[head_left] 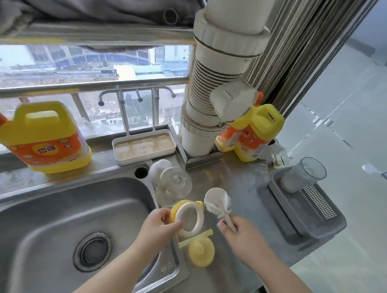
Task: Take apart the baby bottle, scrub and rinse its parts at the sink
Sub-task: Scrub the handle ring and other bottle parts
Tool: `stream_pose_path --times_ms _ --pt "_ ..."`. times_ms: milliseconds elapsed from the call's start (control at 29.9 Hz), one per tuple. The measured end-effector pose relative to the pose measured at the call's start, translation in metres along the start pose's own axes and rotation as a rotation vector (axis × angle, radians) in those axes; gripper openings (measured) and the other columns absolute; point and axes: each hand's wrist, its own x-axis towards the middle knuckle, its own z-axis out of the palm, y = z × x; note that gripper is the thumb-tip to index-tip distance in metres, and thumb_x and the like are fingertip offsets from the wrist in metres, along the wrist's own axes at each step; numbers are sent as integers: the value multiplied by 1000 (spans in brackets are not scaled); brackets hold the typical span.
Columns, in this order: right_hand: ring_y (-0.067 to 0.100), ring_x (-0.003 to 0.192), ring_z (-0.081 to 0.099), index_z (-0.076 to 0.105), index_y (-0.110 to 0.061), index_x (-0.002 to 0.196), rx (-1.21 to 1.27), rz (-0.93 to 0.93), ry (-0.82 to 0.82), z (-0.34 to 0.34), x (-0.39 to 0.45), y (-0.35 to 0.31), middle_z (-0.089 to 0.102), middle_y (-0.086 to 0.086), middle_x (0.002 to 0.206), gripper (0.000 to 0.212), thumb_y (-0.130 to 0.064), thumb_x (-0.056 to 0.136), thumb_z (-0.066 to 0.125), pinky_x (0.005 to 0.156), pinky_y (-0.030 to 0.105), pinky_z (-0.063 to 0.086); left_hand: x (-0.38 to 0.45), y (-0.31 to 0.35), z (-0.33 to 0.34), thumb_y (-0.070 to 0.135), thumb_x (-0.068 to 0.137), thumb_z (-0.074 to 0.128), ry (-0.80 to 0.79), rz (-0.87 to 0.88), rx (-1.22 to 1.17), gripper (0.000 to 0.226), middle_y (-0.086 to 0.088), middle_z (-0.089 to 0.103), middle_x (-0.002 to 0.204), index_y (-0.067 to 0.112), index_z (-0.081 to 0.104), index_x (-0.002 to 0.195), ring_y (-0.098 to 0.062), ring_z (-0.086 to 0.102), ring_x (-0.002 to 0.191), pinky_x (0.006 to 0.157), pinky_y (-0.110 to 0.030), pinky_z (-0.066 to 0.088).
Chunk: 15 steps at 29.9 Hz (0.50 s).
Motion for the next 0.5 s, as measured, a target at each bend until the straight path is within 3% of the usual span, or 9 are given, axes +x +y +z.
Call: stream_pose_path --times_ms 100,167,267,368,434,501 --pt "4 58 44 59 -18 89 -8 -12 -46 -1 13 18 52 -9 66 18 -30 96 49 51 13 36 5 4 8 21 72 68 28 97 4 21 -2 48 70 1 65 75 -7 44 58 54 -11 38" --pt "4 58 45 57 -20 91 6 -7 -70 0 19 27 51 -9 67 14 -31 95 48 52 14 35 7 9 11 20 75 68 1 123 -58 7 8 52 63 19 68 68 -4 45 56 58 -13 41" --pt "5 58 45 54 -23 89 43 -3 -112 3 25 37 50 -9 67 11 -31 95 49 53 16 34 12 4 14 6 84 68 -21 127 -23 30 22 66 74 36 66 83 3 60 72 71 -9 48" --pt "3 61 47 49 -30 80 73 -2 -139 6 25 43 54 -10 70 14 -29 93 53 56 15 36 18 -7 21 18 79 74 93 86 79 28 9 62 99 31 62 101 -3 59 91 77 -5 44" --pt "2 66 52 50 -32 76 95 11 -149 9 20 46 59 -11 73 16 -28 89 59 59 16 38 17 -11 28 20 76 77 174 74 163 35 8 58 103 27 59 105 -3 54 92 70 -2 39" --pt "5 72 57 52 -31 77 114 24 -161 14 14 50 62 -9 77 14 -29 88 61 62 18 41 14 -14 35 22 73 79 256 115 256 39 9 52 104 24 56 104 -5 49 95 73 -6 35"
